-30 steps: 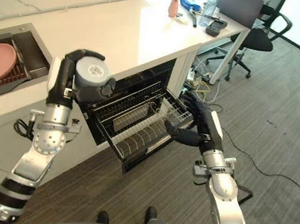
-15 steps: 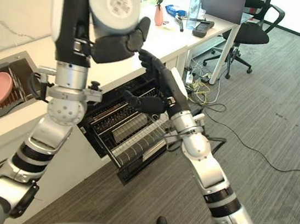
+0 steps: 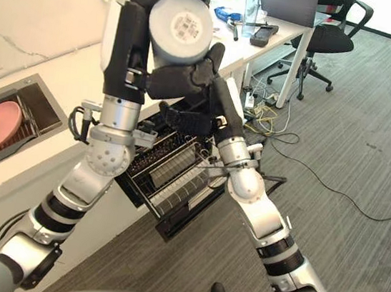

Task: Place the dishes in the dishwasher.

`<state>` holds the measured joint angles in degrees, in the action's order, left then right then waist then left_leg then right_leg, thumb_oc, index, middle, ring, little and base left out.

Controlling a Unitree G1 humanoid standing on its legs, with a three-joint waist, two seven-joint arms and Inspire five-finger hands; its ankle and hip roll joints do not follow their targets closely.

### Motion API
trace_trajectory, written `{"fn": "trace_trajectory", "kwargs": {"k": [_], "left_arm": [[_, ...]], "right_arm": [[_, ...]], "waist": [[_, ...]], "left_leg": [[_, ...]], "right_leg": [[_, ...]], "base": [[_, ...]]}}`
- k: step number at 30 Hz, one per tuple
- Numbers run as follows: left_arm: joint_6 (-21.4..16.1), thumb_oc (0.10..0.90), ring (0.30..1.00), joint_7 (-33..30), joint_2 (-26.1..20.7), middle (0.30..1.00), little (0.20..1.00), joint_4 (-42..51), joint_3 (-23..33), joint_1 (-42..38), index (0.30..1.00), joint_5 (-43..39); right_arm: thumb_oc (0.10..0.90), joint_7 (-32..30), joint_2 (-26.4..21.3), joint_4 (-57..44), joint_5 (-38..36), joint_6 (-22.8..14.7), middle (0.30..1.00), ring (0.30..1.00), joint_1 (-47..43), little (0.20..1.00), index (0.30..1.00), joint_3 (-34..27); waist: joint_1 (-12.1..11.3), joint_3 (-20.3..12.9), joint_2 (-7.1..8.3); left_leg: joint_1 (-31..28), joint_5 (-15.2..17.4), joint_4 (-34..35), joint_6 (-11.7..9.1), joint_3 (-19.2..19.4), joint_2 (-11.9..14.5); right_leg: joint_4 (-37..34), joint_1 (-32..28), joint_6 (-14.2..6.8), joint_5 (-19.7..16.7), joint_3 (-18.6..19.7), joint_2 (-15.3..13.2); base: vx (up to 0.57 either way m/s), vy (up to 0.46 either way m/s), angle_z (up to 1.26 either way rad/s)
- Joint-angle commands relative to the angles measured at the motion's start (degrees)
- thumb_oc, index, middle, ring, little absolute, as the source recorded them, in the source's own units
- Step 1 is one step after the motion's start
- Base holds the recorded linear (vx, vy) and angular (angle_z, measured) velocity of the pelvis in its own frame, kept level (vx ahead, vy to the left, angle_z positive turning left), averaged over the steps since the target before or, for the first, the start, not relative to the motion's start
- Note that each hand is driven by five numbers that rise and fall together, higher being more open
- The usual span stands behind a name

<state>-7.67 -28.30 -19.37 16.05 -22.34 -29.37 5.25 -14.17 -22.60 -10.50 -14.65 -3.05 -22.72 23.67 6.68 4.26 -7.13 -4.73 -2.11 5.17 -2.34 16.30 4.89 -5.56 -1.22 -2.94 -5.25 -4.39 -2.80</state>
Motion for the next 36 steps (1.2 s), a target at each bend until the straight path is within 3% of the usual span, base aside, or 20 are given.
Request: {"fn": "trace_trajectory", "kwargs": {"k": [1,9,14,17,18,23,33,35,36], "left_arm": [[-3.9,0.400,0.300,-2.0,-3.4,0.300,0.300,1.2,0.2,-4.7,0.300,3.6],[-4.0,0.400,0.300,-3.2,-3.2,0.300,0.300,1.4,-0.1,-1.3,0.300,4.2],[-4.4,0.400,0.300,-3.1,-2.7,0.300,0.300,1.1,-0.8,-0.4,0.300,3.7],[-4.4,0.400,0.300,-2.8,-2.4,0.300,0.300,1.0,-1.6,-0.5,0.300,3.5],[-4.6,0.400,0.300,-2.4,-2.1,0.300,0.300,0.7,-2.6,-0.7,0.300,3.5],[-4.8,0.400,0.300,-2.1,-2.0,0.300,0.300,0.0,-3.5,-1.2,0.300,3.4],[-5.0,0.400,0.300,-1.1,-1.1,0.300,0.300,-1.5,-6.3,-0.2,0.300,2.4],[-5.1,0.400,0.300,-1.0,-0.2,0.300,0.300,-1.8,-7.3,1.1,0.300,2.2],[-5.3,0.400,0.300,-1.1,-0.1,0.300,0.300,-2.1,-7.5,1.4,0.300,2.3]], "right_arm": [[0.800,-2.4,4.4,-5.4,0.1,-6.9,0.900,0.900,-8.2,0.900,0.900,-3.2],[0.800,-6.0,6.7,-8.6,-2.1,-7.9,0.900,0.900,-7.1,0.900,0.900,-2.9],[0.800,-5.6,7.0,-9.2,-4.2,-8.5,0.900,0.900,-7.4,0.900,0.900,-1.6],[0.800,-4.6,8.0,-9.3,-7.9,-9.0,0.900,0.900,-7.4,0.900,0.900,0.0],[0.800,-3.5,9.0,-9.4,-12.4,-9.9,0.900,0.900,-7.4,0.900,0.900,1.6],[0.800,-2.0,9.2,-9.5,-16.1,-10.6,0.900,0.900,-8.3,0.900,0.900,3.6],[0.800,-2.1,9.0,-9.9,-17.1,-12.4,0.900,0.900,-9.3,0.900,0.900,4.7],[0.420,-3.4,9.3,-10.2,-15.7,-14.2,0.331,0.331,-8.8,0.331,0.331,3.5],[0.400,-4.1,9.5,-10.0,-14.6,-14.6,0.300,0.300,-8.6,0.300,0.300,3.0]], "waist": [[0.0,-3.7,6.16],[0.0,-3.8,6.38],[0.0,-3.8,6.54],[0.0,-3.8,6.66],[-0.1,-3.9,6.75],[-0.2,-4.0,6.87],[0.0,-3.9,6.85],[0.1,-3.9,6.81],[0.1,-3.9,6.82]], "left_leg": [[-2.1,1.4,-0.2,-4.5,-0.7,4.2],[-2.3,1.6,-0.2,-4.5,-0.8,4.3],[-2.3,1.6,-0.2,-4.5,-0.9,4.3],[-2.3,1.7,-0.2,-4.5,-1.0,4.3],[-2.2,1.7,-0.2,-4.5,-1.0,4.2],[-2.2,1.6,-0.2,-4.6,-1.1,4.4],[-2.1,1.6,-0.2,-4.7,-1.2,4.4],[-2.1,1.6,-0.2,-4.7,-1.2,4.5],[-2.2,1.6,-0.2,-4.7,-1.2,4.4]], "right_leg": [[0.6,-4.1,-6.0,6.0,0.2,-4.6],[0.6,-4.2,-5.9,6.0,0.3,-4.5],[0.6,-4.2,-5.9,6.0,0.2,-4.5],[0.6,-4.2,-5.9,5.9,0.2,-4.5],[0.6,-4.2,-5.9,5.9,0.1,-4.5],[0.6,-4.1,-5.9,5.8,0.0,-4.6],[0.6,-3.9,-6.0,5.7,-0.2,-4.5],[0.6,-3.9,-6.0,5.7,-0.2,-4.5],[0.6,-3.9,-6.0,5.7,-0.2,-4.5]], "base": [[0.01,-0.008,0.03],[0.00,0.000,0.00],[0.00,0.000,0.00],[0.00,0.000,0.00],[0.00,0.000,0.00],[-0.01,0.003,0.05],[0.00,0.001,0.01],[0.00,0.000,0.00],[0.00,0.000,0.00]]}}
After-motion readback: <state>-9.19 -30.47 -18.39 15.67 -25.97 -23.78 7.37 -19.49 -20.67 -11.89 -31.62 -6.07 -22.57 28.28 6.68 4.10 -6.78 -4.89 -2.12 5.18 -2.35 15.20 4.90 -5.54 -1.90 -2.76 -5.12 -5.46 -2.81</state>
